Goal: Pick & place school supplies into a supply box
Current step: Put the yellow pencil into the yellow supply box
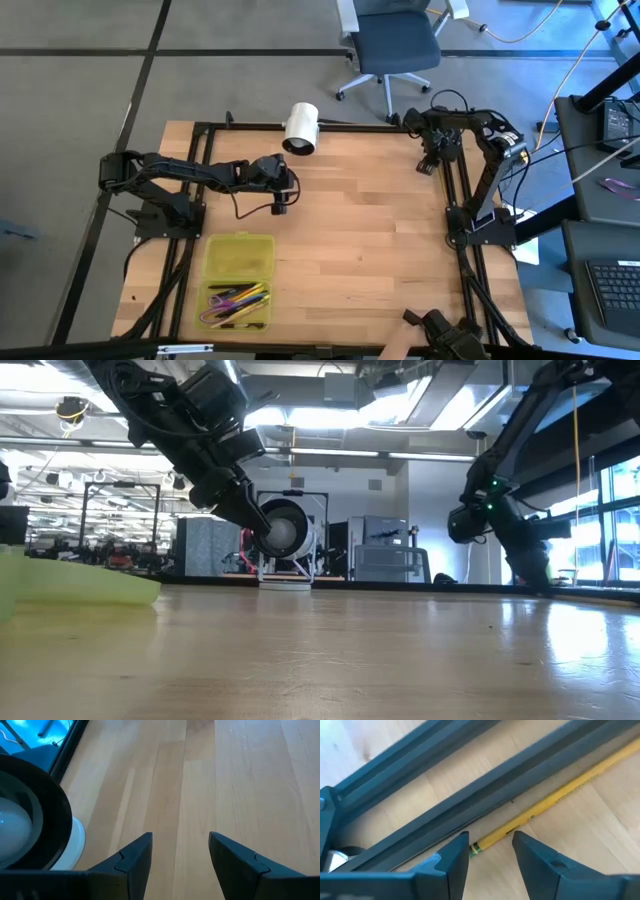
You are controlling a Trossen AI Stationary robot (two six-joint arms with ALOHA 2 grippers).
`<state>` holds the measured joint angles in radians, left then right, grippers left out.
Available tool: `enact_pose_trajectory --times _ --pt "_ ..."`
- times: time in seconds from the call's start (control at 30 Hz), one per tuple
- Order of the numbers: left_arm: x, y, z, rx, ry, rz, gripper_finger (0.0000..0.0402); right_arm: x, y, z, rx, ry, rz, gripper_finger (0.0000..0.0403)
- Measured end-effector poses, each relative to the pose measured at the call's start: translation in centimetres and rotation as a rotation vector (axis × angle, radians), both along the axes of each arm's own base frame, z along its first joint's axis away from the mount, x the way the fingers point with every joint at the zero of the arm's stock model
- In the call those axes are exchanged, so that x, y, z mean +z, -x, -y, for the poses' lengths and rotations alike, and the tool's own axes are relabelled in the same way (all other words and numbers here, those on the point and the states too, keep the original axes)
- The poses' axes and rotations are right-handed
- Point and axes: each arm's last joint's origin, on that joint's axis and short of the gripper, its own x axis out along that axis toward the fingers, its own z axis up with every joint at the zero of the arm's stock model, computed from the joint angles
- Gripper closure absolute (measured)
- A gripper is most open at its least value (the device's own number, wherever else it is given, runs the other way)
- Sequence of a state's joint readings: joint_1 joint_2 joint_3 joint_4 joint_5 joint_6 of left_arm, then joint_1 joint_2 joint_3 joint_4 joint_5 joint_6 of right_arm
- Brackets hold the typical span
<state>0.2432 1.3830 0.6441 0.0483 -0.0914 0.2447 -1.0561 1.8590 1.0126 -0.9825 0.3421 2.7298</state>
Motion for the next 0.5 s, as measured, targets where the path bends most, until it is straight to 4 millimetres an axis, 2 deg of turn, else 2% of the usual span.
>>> enact_pose_trajectory --times 0.3,0.5 --pt "-0.4 0.3 0.2 -0.018 0.054 -0.045 0.0215 -0.2 -0.5 0.0 0.008 0.001 0.074 0.0239" --pt "-0.5 0.4 0.2 -0.015 0.059 -0.052 0.0217 -0.2 -2.3 -0.7 0.098 0.004 0.107 0.0239"
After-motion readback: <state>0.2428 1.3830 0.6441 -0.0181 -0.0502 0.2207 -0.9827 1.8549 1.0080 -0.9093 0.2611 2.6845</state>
